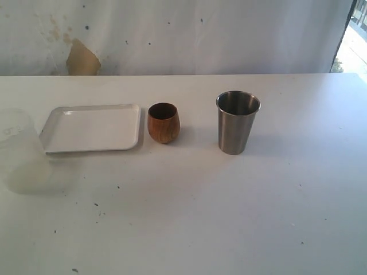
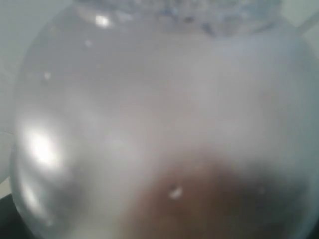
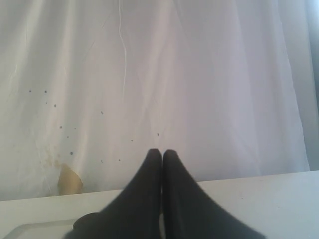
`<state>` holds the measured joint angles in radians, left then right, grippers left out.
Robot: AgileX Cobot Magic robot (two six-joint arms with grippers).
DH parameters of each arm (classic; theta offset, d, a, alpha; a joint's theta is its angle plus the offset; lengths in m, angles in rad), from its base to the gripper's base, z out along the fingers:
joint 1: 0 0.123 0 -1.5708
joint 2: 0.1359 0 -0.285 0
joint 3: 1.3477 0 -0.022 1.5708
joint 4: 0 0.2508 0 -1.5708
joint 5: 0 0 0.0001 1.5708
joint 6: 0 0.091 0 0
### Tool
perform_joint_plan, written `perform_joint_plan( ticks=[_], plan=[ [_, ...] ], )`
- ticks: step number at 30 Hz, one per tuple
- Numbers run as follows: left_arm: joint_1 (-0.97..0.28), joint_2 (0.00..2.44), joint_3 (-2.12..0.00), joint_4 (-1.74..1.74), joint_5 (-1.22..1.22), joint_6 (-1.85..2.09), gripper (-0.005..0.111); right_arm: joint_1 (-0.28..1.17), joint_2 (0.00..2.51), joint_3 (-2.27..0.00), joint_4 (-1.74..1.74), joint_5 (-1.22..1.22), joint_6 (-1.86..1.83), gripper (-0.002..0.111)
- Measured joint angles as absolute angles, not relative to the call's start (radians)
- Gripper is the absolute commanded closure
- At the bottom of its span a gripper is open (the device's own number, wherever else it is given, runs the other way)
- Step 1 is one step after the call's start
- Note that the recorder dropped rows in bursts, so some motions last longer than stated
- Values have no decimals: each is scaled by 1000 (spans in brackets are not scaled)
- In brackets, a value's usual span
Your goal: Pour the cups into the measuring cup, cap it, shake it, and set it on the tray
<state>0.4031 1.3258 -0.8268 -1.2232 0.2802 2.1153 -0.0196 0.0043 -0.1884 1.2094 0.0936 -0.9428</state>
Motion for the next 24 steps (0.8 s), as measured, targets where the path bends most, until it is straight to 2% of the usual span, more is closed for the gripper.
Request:
perform_joint_plan(
  ticks=[19,24],
  plan=[
    [401,1425,-832,-901,328,2115,107,-20,4,-188,1212,92,-943,108],
    [319,1425,-832,-823,302,2115,107,-20,4,-188,1212,92,-943,108]
  ],
)
